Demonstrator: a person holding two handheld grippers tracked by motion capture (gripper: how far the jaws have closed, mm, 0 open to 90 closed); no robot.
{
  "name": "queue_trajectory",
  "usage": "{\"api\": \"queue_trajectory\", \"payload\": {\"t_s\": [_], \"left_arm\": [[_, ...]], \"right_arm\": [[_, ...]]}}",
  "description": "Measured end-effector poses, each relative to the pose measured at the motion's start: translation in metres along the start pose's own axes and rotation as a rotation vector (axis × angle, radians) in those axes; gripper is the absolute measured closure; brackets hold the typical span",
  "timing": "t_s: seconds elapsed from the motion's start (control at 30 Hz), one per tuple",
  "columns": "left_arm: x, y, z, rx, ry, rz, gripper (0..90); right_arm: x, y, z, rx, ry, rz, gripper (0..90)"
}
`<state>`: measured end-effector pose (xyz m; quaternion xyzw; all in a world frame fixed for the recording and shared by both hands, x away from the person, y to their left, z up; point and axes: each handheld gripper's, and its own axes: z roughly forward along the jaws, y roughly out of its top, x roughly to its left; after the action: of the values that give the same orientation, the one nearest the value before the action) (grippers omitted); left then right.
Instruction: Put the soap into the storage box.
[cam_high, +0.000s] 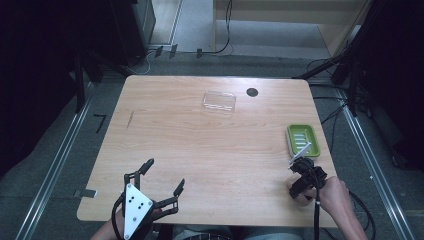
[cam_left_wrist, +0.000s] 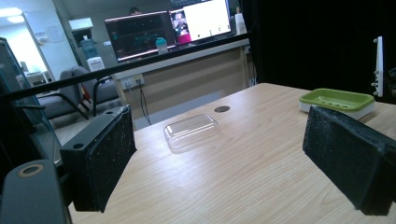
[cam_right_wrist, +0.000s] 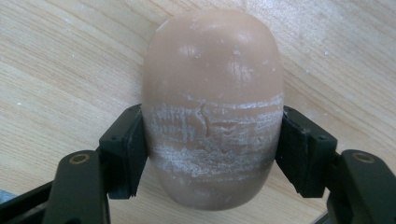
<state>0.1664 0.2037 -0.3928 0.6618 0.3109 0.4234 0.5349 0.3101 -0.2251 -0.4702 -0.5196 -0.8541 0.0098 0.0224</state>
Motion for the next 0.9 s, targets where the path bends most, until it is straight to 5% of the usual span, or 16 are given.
{"api": "queue_trajectory", "payload": {"t_s": [0.9], "left_arm": [[-0.0002, -0.0001, 0.0005, 0.002, 0.002, 0.001, 9.9]], "right_arm": [[-0.0044, -0.0005, -0.0083, 0.005, -0.031, -0.001, 33.4]]}}
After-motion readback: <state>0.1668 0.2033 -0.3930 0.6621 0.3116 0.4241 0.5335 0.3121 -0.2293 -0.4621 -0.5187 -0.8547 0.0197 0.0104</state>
